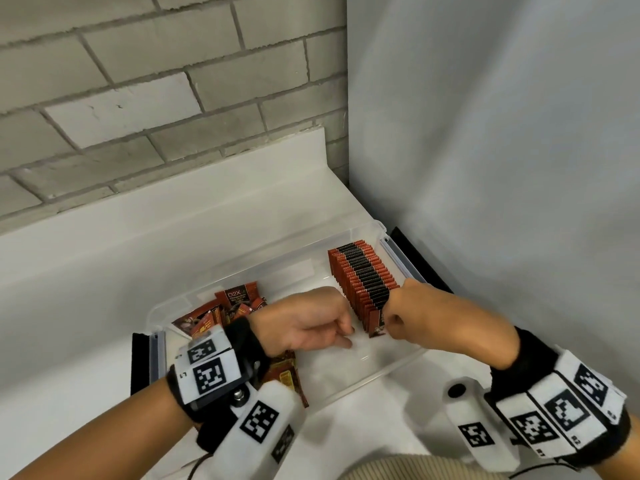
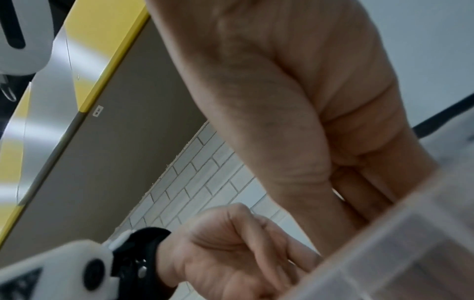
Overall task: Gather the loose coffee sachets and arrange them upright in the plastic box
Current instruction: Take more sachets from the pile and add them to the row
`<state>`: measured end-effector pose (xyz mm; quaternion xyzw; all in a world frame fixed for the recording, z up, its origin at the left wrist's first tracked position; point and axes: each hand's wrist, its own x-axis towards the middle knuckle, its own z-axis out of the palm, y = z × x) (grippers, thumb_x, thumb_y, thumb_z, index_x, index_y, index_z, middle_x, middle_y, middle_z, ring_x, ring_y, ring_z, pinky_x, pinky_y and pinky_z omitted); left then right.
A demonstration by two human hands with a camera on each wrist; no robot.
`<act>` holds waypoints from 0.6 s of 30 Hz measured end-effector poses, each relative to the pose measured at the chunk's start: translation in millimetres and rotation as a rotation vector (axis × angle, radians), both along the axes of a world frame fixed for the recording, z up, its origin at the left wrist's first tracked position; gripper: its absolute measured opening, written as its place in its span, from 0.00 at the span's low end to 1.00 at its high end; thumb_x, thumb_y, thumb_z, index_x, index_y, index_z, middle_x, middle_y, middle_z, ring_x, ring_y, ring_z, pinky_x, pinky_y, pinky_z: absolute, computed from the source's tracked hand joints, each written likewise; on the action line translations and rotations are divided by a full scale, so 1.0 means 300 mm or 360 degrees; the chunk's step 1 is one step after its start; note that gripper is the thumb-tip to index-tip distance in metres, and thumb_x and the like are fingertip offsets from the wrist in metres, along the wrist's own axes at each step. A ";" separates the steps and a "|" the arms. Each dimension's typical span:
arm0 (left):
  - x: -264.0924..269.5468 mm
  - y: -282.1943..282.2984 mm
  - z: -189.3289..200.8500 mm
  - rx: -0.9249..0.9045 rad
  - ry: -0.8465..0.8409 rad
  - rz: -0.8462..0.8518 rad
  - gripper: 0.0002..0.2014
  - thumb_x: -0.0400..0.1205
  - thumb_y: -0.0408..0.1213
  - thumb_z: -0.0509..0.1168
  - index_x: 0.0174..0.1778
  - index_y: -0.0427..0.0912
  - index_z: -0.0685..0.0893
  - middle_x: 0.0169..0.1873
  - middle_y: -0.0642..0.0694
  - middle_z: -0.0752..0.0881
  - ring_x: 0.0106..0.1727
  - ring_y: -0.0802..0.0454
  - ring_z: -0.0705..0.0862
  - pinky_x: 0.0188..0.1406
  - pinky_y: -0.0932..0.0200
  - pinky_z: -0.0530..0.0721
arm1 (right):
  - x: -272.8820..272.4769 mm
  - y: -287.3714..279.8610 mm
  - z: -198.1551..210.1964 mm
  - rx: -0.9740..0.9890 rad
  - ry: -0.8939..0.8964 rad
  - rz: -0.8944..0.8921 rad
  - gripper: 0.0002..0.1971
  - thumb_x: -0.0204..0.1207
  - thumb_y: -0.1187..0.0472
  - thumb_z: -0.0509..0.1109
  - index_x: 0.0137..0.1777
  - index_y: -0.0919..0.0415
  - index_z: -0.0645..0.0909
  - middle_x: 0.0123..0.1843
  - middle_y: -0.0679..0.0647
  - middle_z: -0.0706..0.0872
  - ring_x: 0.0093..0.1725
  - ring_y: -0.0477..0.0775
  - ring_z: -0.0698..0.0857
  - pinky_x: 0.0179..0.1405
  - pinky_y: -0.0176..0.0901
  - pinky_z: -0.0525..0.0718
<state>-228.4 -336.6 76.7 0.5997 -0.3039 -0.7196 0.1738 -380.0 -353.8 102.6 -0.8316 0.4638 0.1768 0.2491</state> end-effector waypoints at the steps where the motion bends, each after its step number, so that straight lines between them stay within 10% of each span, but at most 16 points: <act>1: 0.030 -0.003 0.010 -0.0039 -0.0049 -0.0065 0.19 0.80 0.12 0.52 0.34 0.40 0.74 0.36 0.42 0.77 0.41 0.52 0.78 0.65 0.53 0.77 | 0.004 0.005 0.009 0.0010 -0.0040 0.0022 0.18 0.83 0.60 0.62 0.30 0.56 0.69 0.34 0.48 0.70 0.37 0.50 0.76 0.25 0.31 0.63; 4: 0.141 -0.013 0.066 -0.0302 -0.0373 -0.0421 0.13 0.84 0.25 0.62 0.62 0.42 0.79 0.59 0.45 0.84 0.64 0.52 0.82 0.63 0.63 0.80 | 0.032 0.017 0.018 0.0056 -0.0284 0.0108 0.14 0.81 0.54 0.65 0.34 0.56 0.80 0.36 0.49 0.81 0.44 0.52 0.84 0.35 0.37 0.78; 8: 0.263 0.001 0.167 -0.0728 -0.1357 -0.1243 0.18 0.87 0.36 0.59 0.74 0.44 0.77 0.68 0.52 0.81 0.69 0.54 0.79 0.63 0.66 0.74 | 0.125 0.038 -0.001 0.0267 -0.0626 0.0090 0.12 0.79 0.50 0.69 0.57 0.54 0.84 0.50 0.43 0.86 0.51 0.42 0.85 0.54 0.41 0.85; 13: 0.355 0.039 0.141 -0.0672 -0.1974 -0.1365 0.11 0.86 0.31 0.55 0.52 0.33 0.83 0.42 0.42 0.82 0.42 0.45 0.84 0.35 0.58 0.74 | 0.250 0.037 -0.048 0.0456 -0.0659 -0.0015 0.33 0.79 0.46 0.68 0.79 0.58 0.62 0.72 0.56 0.77 0.66 0.51 0.80 0.64 0.41 0.79; 18: 0.400 0.067 0.107 -0.0605 -0.2038 -0.1313 0.09 0.87 0.30 0.55 0.46 0.35 0.79 0.34 0.47 0.74 0.36 0.49 0.79 0.32 0.59 0.72 | 0.340 0.033 -0.089 0.0875 -0.0768 -0.0295 0.40 0.80 0.49 0.67 0.83 0.63 0.49 0.77 0.57 0.68 0.65 0.54 0.79 0.69 0.45 0.78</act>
